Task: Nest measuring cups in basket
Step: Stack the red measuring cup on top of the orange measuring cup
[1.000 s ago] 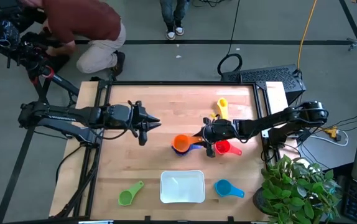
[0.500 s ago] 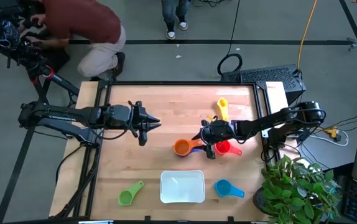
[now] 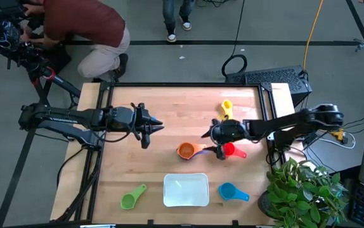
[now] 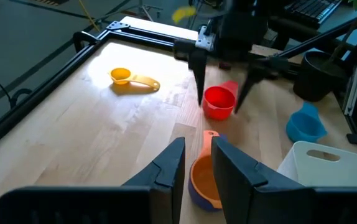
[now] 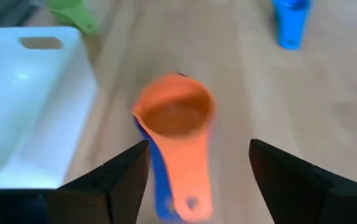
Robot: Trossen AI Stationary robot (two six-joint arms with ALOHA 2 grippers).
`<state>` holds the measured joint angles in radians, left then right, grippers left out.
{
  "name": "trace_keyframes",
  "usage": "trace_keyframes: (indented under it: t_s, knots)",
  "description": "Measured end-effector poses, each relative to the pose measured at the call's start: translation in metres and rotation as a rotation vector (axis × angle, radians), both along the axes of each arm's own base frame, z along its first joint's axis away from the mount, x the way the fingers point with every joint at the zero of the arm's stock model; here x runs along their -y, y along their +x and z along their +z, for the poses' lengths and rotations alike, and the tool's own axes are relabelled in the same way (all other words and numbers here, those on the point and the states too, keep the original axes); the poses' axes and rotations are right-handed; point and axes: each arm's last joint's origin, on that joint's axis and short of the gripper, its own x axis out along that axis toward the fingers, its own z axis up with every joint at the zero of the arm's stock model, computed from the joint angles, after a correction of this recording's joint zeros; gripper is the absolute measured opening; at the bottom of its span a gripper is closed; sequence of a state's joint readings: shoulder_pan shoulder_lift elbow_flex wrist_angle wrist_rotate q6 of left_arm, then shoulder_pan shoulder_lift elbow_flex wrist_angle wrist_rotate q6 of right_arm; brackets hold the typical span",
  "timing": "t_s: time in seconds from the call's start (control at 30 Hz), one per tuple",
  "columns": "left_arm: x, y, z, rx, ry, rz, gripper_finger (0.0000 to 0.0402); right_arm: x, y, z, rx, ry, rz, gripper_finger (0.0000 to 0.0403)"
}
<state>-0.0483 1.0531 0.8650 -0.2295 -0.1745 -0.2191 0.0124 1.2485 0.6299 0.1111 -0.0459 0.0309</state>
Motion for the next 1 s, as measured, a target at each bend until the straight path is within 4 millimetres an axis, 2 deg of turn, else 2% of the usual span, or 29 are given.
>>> trace_keyframes:
  t_s: [0.17,0.3,0.4,0.53,0.83,1.0]
  knots:
    - [0.000,-0.001,-0.001,-0.014,-0.002,0.001,0.0081,0.003,-0.041,0.013,-0.166,0.003,-0.136,0.0255]
    - [0.000,0.000,-0.001,-0.014,0.002,-0.001,0.0081,0.004,-0.069,0.012,-0.331,0.079,-0.246,0.0245]
    - [0.000,0.000,-0.001,-0.014,0.005,-0.002,0.0081,0.004,-0.082,0.007,-0.452,0.128,-0.319,0.0239]
    - [-0.001,0.000,-0.001,-0.013,0.008,0.000,0.0081,0.003,-0.087,0.004,-0.515,0.192,-0.332,0.0231]
    - [-0.001,0.000,-0.001,-0.014,0.014,-0.003,0.0081,0.002,-0.082,0.005,-0.483,0.248,-0.343,0.0213]
    - [-0.001,0.000,-0.001,-0.015,0.014,-0.003,0.0081,0.002,-0.084,-0.018,-0.499,0.274,-0.374,0.0205]
